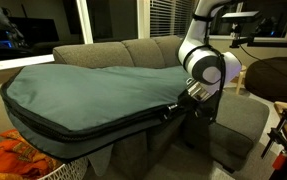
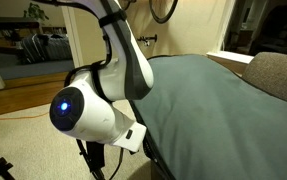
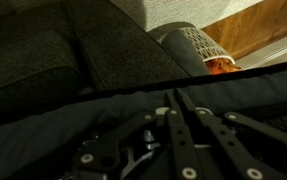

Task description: Close the zip

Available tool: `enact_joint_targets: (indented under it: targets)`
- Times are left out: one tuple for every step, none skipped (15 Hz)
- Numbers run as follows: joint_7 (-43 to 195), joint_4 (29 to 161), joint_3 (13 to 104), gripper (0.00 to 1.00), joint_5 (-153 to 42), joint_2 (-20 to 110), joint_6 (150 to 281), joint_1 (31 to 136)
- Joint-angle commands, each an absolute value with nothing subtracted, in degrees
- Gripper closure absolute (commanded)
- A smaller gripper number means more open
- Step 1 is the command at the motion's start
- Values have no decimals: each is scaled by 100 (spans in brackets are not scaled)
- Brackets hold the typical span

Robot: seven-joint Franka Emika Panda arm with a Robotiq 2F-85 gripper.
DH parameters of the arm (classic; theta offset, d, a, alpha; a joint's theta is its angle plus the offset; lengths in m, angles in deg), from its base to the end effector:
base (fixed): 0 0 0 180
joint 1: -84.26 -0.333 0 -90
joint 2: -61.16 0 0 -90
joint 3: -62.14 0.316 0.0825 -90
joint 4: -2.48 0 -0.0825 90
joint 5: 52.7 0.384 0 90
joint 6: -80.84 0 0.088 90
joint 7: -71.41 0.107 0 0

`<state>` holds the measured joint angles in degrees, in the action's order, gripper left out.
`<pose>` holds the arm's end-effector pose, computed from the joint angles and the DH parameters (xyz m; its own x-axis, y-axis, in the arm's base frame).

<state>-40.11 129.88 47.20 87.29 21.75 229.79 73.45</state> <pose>0.4526 -0.0673 0.0464 0.7606 -0.4512 0.4669 -0.2587 -0.8701 -0.4195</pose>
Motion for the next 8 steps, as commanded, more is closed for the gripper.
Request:
enact_joint_targets:
  targets:
    - [-3859, 13324, 4456, 95, 8546, 2431, 22916, 7653]
    - [-3853, 13331, 4456, 95, 8528, 2429, 22886, 7673]
    - [-3843, 13349, 4450, 95, 8512, 2433, 22855, 7691]
    - [-3834, 13359, 4444, 95, 8493, 2433, 22830, 7700]
    - [-3821, 13366, 4438, 95, 8477, 2428, 22801, 7714]
    - [-3808, 13375, 4435, 95, 8471, 2425, 22774, 7725]
    - [-3790, 13385, 4439, 95, 8458, 2424, 22749, 7735]
    - [-3767, 13393, 4448, 95, 8443, 2424, 22724, 7742]
